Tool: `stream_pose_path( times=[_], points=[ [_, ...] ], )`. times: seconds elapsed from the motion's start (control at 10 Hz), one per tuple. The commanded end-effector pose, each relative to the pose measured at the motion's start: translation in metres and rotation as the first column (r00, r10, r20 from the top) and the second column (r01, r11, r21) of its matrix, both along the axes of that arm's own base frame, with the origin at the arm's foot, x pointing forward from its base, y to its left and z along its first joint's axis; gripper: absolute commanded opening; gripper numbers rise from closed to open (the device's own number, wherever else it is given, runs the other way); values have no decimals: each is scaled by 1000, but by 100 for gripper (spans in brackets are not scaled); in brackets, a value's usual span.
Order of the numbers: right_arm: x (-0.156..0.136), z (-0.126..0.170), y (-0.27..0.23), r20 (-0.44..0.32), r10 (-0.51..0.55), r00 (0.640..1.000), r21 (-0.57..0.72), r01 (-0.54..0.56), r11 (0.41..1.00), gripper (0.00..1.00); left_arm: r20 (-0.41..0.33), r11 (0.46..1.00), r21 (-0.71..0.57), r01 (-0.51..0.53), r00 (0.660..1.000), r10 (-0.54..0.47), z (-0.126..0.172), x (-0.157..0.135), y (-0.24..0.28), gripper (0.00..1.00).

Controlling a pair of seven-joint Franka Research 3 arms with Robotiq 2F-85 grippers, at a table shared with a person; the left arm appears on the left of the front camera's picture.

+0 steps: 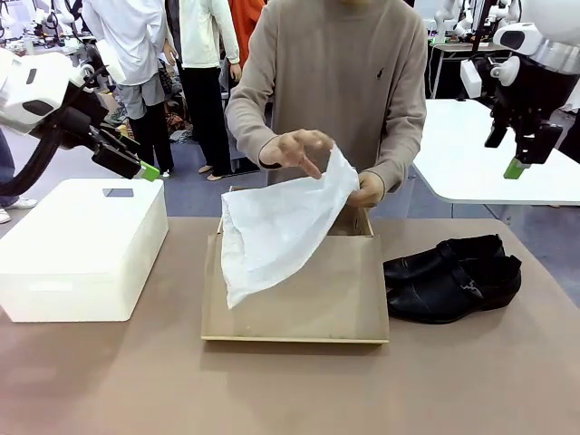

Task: Pack the shoes into the box.
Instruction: Place one shoe of the Shoes into the Shoes Box.

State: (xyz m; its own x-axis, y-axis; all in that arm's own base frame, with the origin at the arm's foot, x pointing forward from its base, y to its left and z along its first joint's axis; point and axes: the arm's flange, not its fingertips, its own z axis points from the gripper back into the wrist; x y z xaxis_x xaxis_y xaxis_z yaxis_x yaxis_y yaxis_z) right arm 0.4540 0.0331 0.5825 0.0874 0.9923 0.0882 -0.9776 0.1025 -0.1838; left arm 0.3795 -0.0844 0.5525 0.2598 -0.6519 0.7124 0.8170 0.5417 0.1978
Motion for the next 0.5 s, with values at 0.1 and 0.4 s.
stream_pose_path(
  times=[0.1, 0.4],
  points=[
    [-4, -1, -2, -1, 0, 1000, 18, 0, 1000, 100, 5, 1000, -11, 0, 1000, 0, 0, 1, 1, 100],
    [16, -5, -5, 22, -4, 1000, 21, 3, 1000, 100, 5, 1000, -11, 0, 1000, 0, 0, 1, 1, 100]
  ],
)
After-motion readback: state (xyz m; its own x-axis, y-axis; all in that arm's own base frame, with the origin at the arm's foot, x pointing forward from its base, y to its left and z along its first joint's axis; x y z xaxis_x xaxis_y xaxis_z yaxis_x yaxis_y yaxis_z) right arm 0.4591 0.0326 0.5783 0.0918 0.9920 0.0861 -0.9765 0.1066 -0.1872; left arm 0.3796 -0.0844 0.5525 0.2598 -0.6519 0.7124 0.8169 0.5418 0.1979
